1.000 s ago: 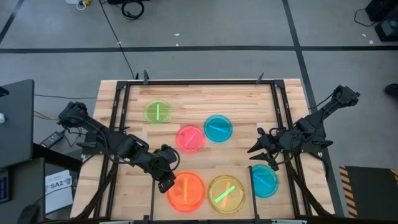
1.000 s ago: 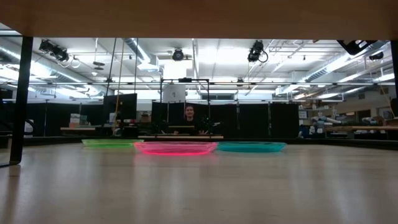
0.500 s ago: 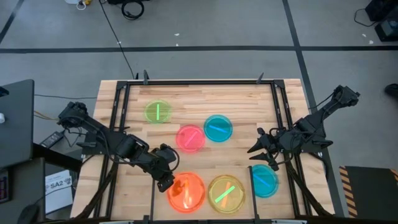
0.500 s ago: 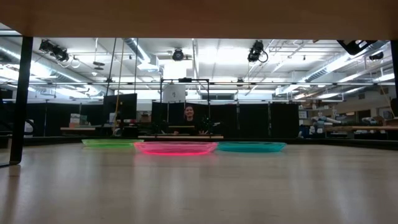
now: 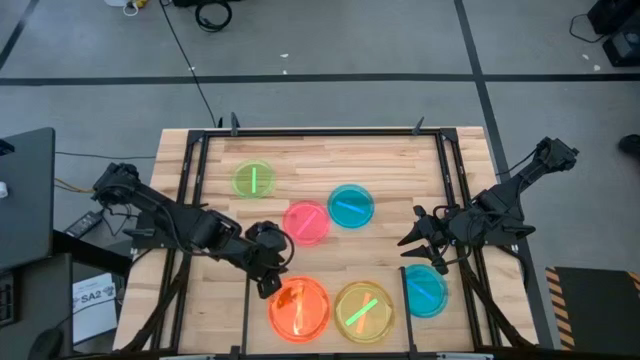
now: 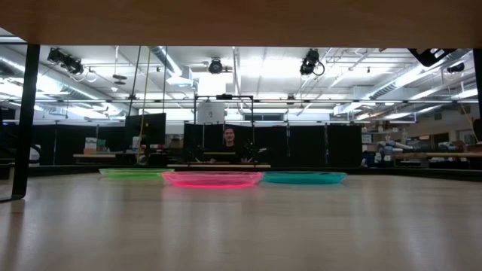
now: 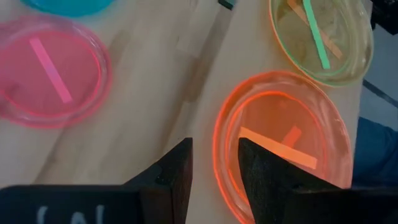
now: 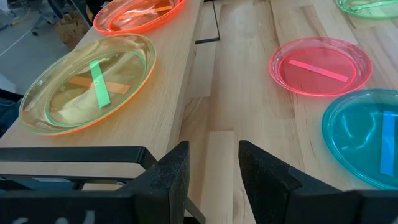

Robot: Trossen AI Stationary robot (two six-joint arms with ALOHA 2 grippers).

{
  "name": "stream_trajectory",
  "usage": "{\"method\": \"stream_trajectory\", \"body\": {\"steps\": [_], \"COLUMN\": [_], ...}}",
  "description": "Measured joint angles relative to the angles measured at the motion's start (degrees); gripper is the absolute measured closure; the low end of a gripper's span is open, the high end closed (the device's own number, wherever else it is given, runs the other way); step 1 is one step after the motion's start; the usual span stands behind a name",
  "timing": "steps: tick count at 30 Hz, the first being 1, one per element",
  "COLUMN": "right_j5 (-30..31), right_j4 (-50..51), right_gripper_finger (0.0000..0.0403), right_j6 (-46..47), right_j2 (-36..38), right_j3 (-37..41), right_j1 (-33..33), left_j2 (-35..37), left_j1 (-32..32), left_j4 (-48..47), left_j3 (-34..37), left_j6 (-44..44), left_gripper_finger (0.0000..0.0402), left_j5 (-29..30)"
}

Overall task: Place and stack plates onto a shelf
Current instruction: Stack the bottom blue plate on top of the green plate on the shelf

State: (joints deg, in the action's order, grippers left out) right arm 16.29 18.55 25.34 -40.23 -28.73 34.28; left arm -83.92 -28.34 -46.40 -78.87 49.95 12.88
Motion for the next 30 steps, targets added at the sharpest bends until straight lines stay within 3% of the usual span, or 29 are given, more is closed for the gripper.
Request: {"method": "stream_trajectory", "body": {"steps": [5, 13, 19, 25, 30], "right_j5": [-0.04, -4.42, -4.48, -4.55, -4.57], "right_j4": [0.03, 0.28, 0.36, 1.06, 6.91], "right_gripper_finger": [0.0259, 0.0259, 0.0259, 0.0259, 0.0259], "right_j6": [0.33, 0.58, 0.63, 1.11, 6.67], "right_j2": [0.00, 0.00, 0.02, 1.15, 4.04], "right_j3": [0.00, 0.00, 0.00, 0.00, -0.02], "right_j1": [0.00, 0.00, -0.02, 0.00, -0.01], "left_j2": [3.24, 11.00, 18.33, 26.16, 30.74], "left_j1": [1.22, 0.70, -1.26, -1.50, -1.46], "left_j4": [-0.47, -7.38, -5.11, 6.58, 14.48], "left_j3": [0.00, 1.36, 11.58, 24.66, 32.95], "left_j6": [-5.88, -12.95, -12.11, -11.73, -11.72], "left_gripper_finger": [0.0267, 0.0267, 0.0267, 0.0267, 0.0267], "left_j5": [2.58, 12.91, 14.91, 15.86, 17.68]}}
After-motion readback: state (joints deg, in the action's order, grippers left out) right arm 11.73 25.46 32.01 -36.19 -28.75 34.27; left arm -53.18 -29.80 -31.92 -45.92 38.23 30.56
